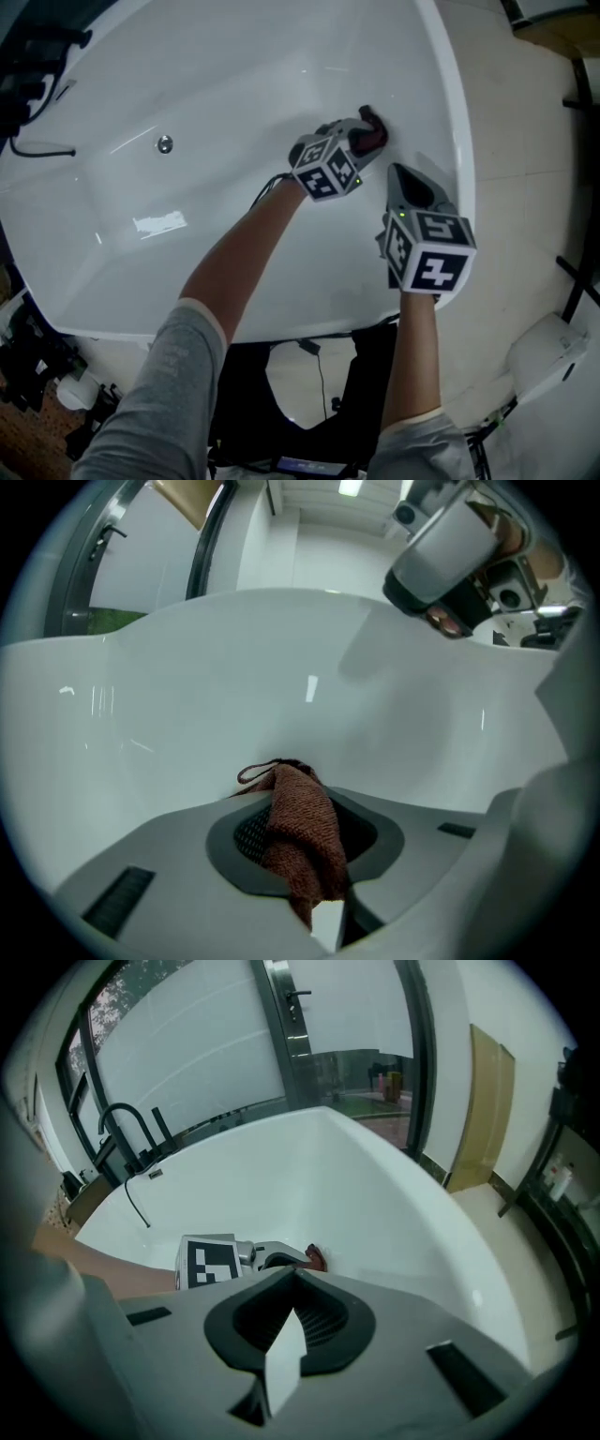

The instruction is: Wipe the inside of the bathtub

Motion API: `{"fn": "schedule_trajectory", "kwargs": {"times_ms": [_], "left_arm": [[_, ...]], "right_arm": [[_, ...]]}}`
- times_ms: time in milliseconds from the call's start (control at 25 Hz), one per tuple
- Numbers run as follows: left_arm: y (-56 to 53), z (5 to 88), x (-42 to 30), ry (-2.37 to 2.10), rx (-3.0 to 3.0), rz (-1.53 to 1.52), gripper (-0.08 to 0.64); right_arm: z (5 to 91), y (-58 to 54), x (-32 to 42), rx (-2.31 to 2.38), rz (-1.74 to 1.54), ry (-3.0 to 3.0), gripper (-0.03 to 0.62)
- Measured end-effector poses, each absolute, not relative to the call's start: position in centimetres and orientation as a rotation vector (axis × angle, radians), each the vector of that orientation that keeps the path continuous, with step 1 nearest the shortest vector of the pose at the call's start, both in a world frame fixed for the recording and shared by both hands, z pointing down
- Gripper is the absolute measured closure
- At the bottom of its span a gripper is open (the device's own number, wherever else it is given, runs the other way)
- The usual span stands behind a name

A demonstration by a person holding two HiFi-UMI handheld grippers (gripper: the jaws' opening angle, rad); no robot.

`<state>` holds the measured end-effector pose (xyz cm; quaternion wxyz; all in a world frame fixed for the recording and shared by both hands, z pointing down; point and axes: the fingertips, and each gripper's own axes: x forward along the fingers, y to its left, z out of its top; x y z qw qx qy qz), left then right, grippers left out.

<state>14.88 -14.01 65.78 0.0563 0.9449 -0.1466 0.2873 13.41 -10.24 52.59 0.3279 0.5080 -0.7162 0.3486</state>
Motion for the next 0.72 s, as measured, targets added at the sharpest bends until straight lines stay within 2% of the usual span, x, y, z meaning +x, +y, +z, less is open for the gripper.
{"fn": "schedule_trajectory", "kwargs": {"times_ms": [320,720], "left_arm": [[-14.4,58.3,17.9,-0.446,2.891,0.826,0.463],[-14.6,52.9,20.1,-0.441,2.875,0.846,0.463]], "right_arm": [[46.8,-8.2,16.9,1.417,0.956,-1.875,0.583],[42.2,-7.8,19.5,1.481,0.979,-1.893,0.583]]}}
